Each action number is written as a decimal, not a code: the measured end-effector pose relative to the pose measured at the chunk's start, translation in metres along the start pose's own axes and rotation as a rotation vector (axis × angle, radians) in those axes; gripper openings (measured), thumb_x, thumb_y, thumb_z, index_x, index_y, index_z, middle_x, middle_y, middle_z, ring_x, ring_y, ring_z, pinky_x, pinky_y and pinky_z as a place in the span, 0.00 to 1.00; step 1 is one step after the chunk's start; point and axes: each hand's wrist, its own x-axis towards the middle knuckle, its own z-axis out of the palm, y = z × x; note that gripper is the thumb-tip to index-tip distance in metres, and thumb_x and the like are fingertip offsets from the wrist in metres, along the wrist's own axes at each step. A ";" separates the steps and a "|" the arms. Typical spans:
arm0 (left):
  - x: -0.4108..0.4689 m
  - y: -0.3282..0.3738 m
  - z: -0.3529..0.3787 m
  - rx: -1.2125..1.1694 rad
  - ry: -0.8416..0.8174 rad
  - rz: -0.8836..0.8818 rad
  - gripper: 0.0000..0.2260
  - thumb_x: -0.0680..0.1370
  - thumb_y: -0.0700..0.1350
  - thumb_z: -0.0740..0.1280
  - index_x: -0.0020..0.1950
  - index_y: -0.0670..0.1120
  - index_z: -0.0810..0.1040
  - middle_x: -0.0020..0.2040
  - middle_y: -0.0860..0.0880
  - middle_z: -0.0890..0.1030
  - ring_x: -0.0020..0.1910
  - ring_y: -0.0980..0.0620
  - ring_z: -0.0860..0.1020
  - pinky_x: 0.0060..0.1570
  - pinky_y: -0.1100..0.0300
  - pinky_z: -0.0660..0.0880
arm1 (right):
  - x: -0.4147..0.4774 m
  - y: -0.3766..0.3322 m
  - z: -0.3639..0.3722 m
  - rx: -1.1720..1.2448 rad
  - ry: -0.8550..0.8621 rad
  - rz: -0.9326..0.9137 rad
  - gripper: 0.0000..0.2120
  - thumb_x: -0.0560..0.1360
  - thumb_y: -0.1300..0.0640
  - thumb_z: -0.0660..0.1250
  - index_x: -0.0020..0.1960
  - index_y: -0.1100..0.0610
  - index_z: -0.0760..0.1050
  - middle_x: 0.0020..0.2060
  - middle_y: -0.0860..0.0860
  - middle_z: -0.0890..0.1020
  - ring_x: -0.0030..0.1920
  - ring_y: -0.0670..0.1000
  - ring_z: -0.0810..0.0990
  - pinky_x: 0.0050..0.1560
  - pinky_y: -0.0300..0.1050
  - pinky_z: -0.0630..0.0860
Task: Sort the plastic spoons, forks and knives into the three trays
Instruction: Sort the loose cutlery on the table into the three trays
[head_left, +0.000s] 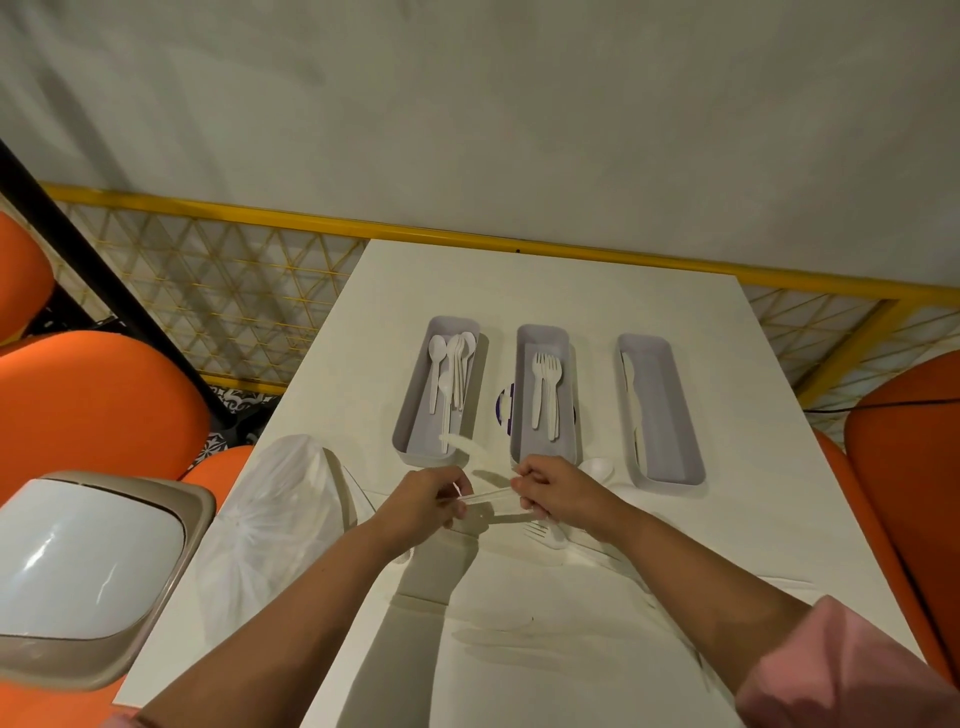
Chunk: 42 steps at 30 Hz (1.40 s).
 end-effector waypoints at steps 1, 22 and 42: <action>0.000 0.002 -0.002 0.011 0.031 0.008 0.05 0.75 0.37 0.67 0.47 0.46 0.77 0.43 0.49 0.81 0.42 0.51 0.79 0.49 0.62 0.74 | 0.000 0.000 0.001 -0.021 0.000 -0.009 0.10 0.79 0.59 0.60 0.40 0.53 0.71 0.32 0.50 0.76 0.30 0.43 0.72 0.35 0.36 0.70; 0.006 0.029 -0.004 -1.316 0.126 -0.178 0.04 0.79 0.39 0.63 0.53 0.42 0.72 0.43 0.45 0.78 0.44 0.50 0.78 0.47 0.58 0.76 | 0.003 -0.012 0.039 -0.001 -0.076 -0.021 0.07 0.82 0.57 0.51 0.53 0.51 0.67 0.36 0.49 0.75 0.34 0.47 0.73 0.38 0.40 0.70; -0.010 0.016 -0.013 -1.262 0.217 -0.351 0.07 0.82 0.41 0.56 0.51 0.44 0.73 0.31 0.49 0.67 0.29 0.55 0.65 0.27 0.63 0.67 | 0.001 0.032 0.057 -0.858 -0.047 -0.011 0.12 0.78 0.60 0.62 0.59 0.64 0.71 0.60 0.58 0.72 0.59 0.58 0.74 0.47 0.45 0.67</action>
